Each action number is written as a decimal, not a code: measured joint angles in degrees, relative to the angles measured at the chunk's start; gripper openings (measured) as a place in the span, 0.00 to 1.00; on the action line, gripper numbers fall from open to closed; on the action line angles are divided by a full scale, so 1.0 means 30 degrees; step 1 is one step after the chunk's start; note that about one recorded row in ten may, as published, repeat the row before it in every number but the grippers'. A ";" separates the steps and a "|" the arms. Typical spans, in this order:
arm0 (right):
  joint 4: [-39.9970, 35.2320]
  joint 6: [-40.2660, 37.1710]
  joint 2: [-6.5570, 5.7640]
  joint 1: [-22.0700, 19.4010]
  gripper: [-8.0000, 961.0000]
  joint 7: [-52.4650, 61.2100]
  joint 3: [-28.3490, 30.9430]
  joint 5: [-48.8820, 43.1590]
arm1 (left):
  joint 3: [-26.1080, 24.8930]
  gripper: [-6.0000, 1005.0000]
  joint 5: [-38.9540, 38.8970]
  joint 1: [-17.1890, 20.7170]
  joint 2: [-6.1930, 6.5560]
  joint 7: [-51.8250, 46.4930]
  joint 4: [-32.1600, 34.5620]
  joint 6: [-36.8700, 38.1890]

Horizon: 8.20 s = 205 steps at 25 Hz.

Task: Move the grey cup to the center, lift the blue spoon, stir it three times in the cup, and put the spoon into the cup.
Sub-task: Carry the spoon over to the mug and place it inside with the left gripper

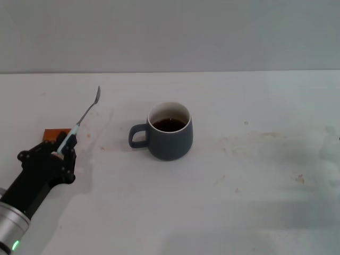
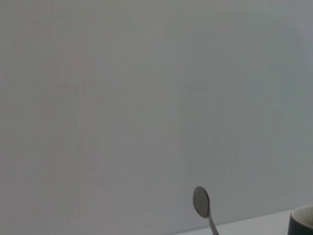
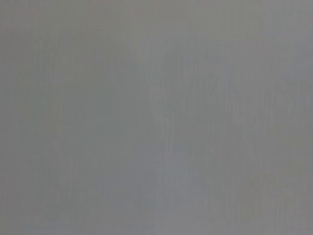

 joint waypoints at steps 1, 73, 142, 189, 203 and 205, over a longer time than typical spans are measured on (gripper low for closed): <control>0.0000 -0.0006 0.0001 -0.0021 0.01 0.0000 0.0000 0.0000 | -0.0025 0.14 0.0069 -0.0002 0.0190 0.0043 -0.0348 -0.0209; -0.0149 -0.2599 -0.0002 -0.2552 0.01 0.0000 0.2416 0.0203 | -0.4750 0.14 0.5236 0.1901 0.3045 0.2342 -1.8888 -2.0516; -0.0179 -0.2029 0.0028 -0.2836 0.01 -0.0001 0.2519 0.0206 | -0.9415 0.14 -0.0915 0.2192 -0.2052 1.7609 -2.4008 -3.3540; 0.0060 -0.2067 0.0073 -0.2815 0.01 -0.0001 0.2519 0.0205 | -1.1195 0.14 0.0176 -0.2627 -0.2129 1.7650 -2.0658 -3.8819; -0.0010 -0.2020 0.0029 -0.2737 0.01 -0.0001 0.2519 0.0205 | -1.1683 0.14 0.0310 -0.4726 -0.2122 1.7650 -1.8642 -3.9296; -0.0021 -0.2010 0.0027 -0.2704 0.01 -0.0001 0.2519 0.0205 | -1.1710 0.14 0.0441 -0.4926 -0.2135 1.7650 -1.8492 -3.9303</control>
